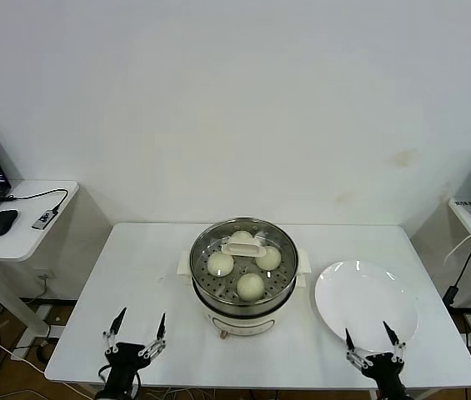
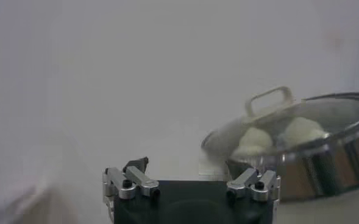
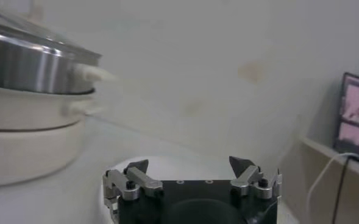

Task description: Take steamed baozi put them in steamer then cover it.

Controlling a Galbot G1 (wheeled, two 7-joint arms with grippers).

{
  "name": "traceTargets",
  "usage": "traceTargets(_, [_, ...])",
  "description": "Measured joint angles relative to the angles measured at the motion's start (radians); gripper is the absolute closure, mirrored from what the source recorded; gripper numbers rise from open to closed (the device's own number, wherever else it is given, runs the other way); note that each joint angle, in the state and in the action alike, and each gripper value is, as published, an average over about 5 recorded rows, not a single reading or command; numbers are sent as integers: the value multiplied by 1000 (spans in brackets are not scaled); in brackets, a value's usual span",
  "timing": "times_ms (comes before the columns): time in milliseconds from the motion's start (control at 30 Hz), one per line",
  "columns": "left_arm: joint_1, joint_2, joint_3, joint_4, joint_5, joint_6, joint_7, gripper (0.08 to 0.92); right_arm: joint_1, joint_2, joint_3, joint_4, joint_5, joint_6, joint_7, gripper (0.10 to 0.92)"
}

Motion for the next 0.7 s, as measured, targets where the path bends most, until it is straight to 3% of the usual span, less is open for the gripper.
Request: traceTargets(700, [62, -30, -32, 54, -133, -43, -6, 177, -50, 3, -75, 58, 59, -48, -21, 203])
